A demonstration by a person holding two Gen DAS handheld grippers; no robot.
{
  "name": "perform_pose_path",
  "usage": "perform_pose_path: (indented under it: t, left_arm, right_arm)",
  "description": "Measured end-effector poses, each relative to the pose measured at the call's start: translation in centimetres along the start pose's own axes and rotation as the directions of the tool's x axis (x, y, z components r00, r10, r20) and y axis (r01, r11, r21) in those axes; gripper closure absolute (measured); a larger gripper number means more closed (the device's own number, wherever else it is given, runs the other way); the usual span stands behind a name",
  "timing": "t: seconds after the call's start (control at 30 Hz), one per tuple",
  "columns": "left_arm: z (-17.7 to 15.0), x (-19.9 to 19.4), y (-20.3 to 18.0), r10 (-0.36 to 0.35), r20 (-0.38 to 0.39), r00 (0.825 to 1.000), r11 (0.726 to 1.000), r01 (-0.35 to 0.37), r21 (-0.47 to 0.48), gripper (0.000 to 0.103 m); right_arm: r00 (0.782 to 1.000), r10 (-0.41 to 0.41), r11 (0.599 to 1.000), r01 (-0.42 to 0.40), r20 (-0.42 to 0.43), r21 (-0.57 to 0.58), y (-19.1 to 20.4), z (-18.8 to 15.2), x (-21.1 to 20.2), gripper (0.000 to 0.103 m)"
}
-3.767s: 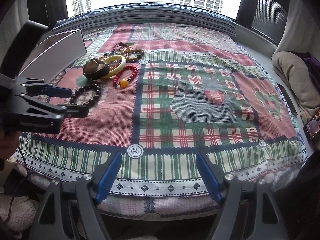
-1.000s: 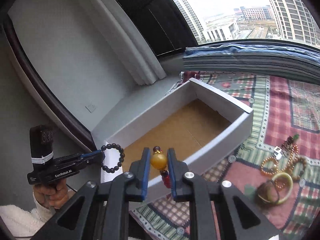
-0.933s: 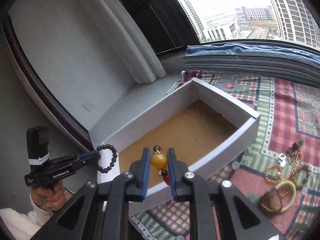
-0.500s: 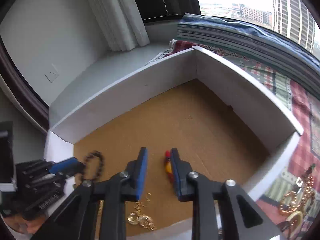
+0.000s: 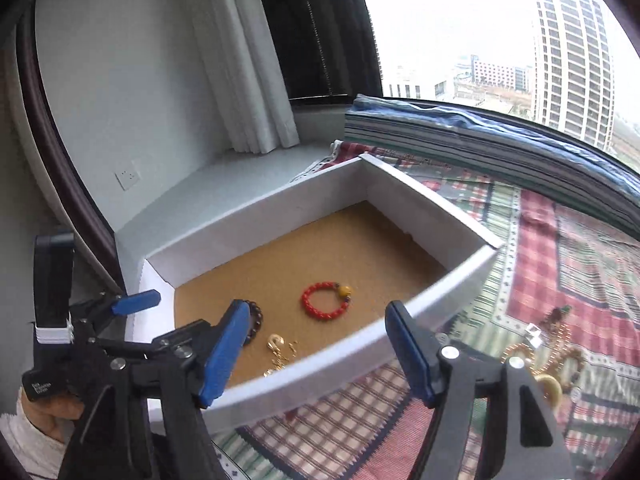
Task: Organize jewelry
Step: 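Withdraw both grippers from the box back over the quilt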
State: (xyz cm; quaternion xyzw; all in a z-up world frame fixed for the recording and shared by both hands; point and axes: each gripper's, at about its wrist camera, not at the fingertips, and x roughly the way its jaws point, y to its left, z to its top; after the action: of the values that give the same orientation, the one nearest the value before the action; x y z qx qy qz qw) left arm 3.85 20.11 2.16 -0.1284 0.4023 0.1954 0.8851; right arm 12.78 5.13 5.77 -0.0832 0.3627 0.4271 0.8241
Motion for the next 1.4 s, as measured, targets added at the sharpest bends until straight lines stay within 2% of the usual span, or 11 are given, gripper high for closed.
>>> perform_pose_path:
  t: [0.13,0.23,0.37,0.53,0.7,0.97,1.2,1.4]
  left_arm:
    - [-1.8,-0.8,-4.2,-0.088,0.0,0.996,0.994,0.088,0.066,0.01]
    - [-3.5,-0.8,-7.4,-0.134,-0.021,0.991,0.983,0.135,0.128,0.009]
    - [-6.0,-0.2,-10.7,-0.175,-0.08,0.981,0.965,0.187,0.183,0.009]
    - [-8.0,-0.2,-13.9,-0.195,-0.129,0.972,0.945,0.222,0.242,0.009]
    - [-8.8,-0.7,-15.1,-0.188,-0.122,0.975,0.933,0.216,0.287,0.007]
    - [-9.1,0.1,-14.7,-0.162,-0.139,0.977,0.941,0.195,0.277,0.007]
    - [-9.1,0.5,-14.4,-0.146,-0.139,0.979,0.946,0.179,0.269,0.007]
    - [-9.4,0.9,-14.5,-0.132,-0.152,0.98,0.946,0.17,0.276,0.007]
  right_arm:
    - [0.992,-0.126,0.991,0.125,0.017,0.046,-2.5,-3.5,-3.6,0.029]
    - [0.976,-0.217,0.974,0.218,-0.019,0.067,-3.8,-6.4,-5.3,0.029]
    - [0.934,-0.344,0.927,0.354,-0.096,0.127,-6.1,-10.0,-6.7,0.029]
    - [0.862,-0.49,0.855,0.504,-0.128,0.123,-7.3,-13.9,-9.1,0.029]
    - [0.83,-0.542,0.815,0.558,-0.134,0.159,-8.2,-15.1,-10.2,0.029]
    - [0.788,-0.601,0.778,0.615,-0.133,0.126,-8.2,-15.1,-9.6,0.029]
    - [0.768,-0.628,0.759,0.641,-0.126,0.116,-8.2,-15.0,-9.7,0.029]
    - [0.762,-0.633,0.754,0.647,-0.136,0.116,-8.4,-15.2,-9.6,0.029]
